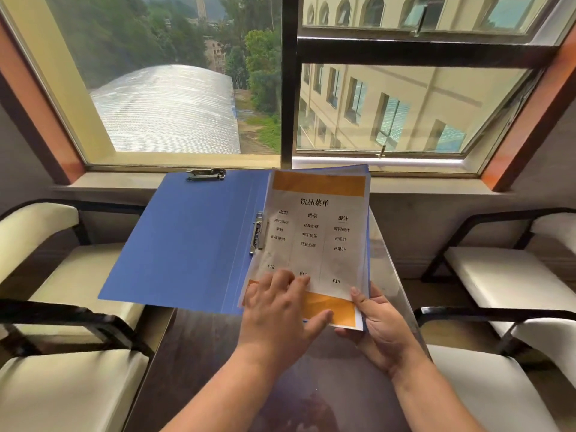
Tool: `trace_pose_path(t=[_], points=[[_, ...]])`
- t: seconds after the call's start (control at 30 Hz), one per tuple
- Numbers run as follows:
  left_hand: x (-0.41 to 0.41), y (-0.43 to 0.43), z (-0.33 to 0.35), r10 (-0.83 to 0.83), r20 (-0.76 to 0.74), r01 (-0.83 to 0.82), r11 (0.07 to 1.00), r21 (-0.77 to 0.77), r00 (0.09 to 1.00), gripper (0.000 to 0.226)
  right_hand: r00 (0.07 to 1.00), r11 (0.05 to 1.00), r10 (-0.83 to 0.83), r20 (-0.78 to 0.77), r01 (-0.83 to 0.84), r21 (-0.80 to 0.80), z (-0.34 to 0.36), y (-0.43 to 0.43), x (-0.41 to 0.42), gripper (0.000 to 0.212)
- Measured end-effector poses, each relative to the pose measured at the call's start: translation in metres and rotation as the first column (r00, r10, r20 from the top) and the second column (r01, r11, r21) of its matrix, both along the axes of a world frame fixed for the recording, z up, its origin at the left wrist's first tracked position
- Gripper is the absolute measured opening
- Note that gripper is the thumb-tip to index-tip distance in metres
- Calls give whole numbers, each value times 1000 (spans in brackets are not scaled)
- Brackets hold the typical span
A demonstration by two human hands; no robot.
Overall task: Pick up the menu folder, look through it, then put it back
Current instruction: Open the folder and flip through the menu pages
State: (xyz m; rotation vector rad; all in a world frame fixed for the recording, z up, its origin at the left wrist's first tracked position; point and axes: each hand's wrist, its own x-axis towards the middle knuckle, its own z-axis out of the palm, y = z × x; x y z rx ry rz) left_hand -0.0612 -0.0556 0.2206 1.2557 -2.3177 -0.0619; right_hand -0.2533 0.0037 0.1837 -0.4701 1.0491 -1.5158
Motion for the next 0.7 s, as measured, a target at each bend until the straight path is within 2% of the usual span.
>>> trace_pose_path(t=[0.13, 0.3, 0.37, 0.43, 0.5, 0.57, 0.63, 0.67, 0.7], points=[[-3, -2, 3, -22, 2, 22, 999, 43, 1000, 56, 1000, 1000, 14, -4, -14, -25, 5, 3, 0, 32], [-5, -2, 3, -80, -58, 77, 996, -53, 995, 12, 1000, 1000, 17, -16, -17, -15, 5, 8, -2, 30], [-4, -5, 3, -87, -138, 81, 995, -50, 987, 6, 1000, 1000, 15, -25, -15, -16, 5, 9, -4, 33], [1, -6, 5, 4, -314, 15, 998, 59, 949, 9, 1000, 1000, 6, -16, -6, -21, 4, 10, -9, 37], [9, -8, 5, 189, -539, -70, 970, 235, 821, 16, 1000, 1000, -11, 4, 11, -20, 4, 12, -15, 38], [19, -15, 3, 393, -702, -127, 907, 401, 594, 23, 999, 999, -31, 17, 31, -24, 4, 12, -20, 35], [30, -27, -2, 568, -750, -159, 820, 550, 339, 25, 999, 999, -43, 23, 44, -32, 5, 11, -23, 33], [36, -31, -4, 612, -748, -188, 791, 582, 257, 23, 999, 998, -46, 29, 47, -37, 6, 11, -23, 34], [40, -33, -4, 624, -749, -230, 780, 582, 222, 21, 998, 998, -49, 36, 51, -39, 7, 10, -23, 35]])
